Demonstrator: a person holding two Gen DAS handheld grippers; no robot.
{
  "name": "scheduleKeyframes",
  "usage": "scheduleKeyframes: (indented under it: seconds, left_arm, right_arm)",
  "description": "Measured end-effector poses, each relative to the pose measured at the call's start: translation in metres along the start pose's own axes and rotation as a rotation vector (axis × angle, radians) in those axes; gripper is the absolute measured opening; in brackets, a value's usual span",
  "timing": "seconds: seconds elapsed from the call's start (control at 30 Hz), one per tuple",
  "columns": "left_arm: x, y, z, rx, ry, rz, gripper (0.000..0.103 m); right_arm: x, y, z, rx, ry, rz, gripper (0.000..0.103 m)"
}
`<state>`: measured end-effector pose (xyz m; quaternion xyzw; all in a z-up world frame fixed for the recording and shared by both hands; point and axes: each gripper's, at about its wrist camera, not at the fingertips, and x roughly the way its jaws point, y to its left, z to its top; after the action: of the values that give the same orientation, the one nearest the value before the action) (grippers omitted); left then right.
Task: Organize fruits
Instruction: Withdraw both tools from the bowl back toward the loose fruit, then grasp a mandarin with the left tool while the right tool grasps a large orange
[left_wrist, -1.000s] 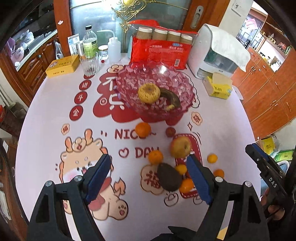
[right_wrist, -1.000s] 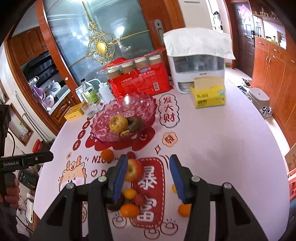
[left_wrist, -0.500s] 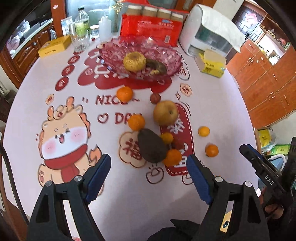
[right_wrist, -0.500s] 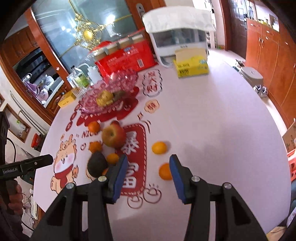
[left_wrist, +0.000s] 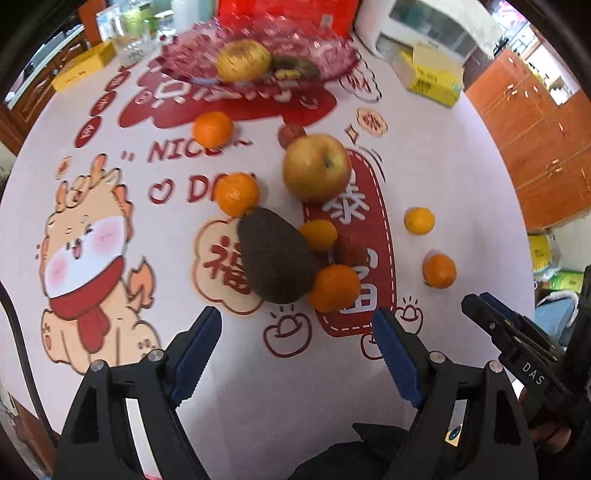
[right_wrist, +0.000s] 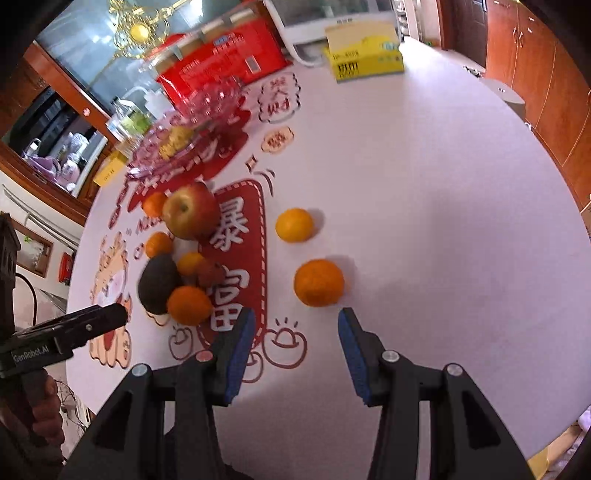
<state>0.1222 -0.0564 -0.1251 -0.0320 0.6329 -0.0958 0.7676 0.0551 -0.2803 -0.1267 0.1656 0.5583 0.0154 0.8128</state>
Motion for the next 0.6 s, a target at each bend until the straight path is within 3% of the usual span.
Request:
scheduleKeyframes:
  seconds: [0.23,0.6]
  left_arm:
    - [0.031,-0.011,0.002,-0.038,0.029,-0.062,0.08]
    - [0.051,-0.011,0.007,-0.11,0.025,-0.024,0.077]
  right_arm:
    - [0.02,-0.002,0.005,-0.025,0.051,-0.008,0.047]
    - [0.041,0.001,0.015,-0.102,0.088,-0.009,0.047]
